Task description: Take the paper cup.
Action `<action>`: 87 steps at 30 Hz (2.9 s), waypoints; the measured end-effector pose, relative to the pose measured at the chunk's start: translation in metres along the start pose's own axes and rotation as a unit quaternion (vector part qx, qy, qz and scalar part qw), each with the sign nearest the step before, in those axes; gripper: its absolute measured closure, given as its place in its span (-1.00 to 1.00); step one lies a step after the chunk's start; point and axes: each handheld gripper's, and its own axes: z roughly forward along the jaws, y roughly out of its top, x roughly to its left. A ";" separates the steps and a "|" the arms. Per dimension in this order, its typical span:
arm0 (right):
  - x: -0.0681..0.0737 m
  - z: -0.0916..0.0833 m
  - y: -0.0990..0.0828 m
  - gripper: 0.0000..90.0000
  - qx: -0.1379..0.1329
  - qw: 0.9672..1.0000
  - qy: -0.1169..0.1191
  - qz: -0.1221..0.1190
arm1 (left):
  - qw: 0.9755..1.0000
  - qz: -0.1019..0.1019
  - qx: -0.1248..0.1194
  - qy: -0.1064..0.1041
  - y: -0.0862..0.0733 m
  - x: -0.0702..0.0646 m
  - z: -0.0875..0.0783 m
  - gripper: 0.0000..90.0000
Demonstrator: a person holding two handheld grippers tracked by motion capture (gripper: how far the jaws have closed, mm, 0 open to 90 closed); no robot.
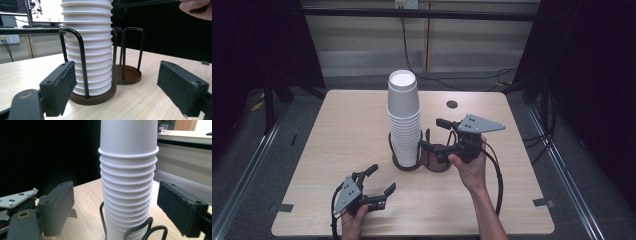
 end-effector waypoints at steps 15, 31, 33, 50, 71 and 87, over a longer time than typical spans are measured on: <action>-0.010 0.006 0.030 -0.70 0.005 1.000 0.024 -0.006 | 1.000 0.002 0.000 0.000 0.000 0.000 0.000 -0.66; -0.019 0.017 0.054 -0.65 0.038 0.999 0.032 -0.009 | 1.000 -0.004 -0.001 0.000 0.000 -0.001 0.000 -0.66; -0.020 0.018 0.058 -0.63 0.039 0.999 0.033 -0.012 | 1.000 -0.003 -0.001 0.000 0.000 -0.001 0.000 -0.66; -0.027 0.033 0.095 -0.71 0.070 0.996 0.040 -0.031 | 1.000 0.000 -0.001 0.000 0.000 0.000 0.000 -0.66; -0.031 0.069 0.117 -0.70 0.099 0.993 0.047 -0.035 | 1.000 -0.003 -0.001 -0.001 0.000 0.000 0.000 -0.66; -0.028 0.089 0.121 -0.56 0.101 0.994 0.041 -0.031 | 1.000 -0.001 -0.001 -0.002 0.000 0.000 0.000 -0.66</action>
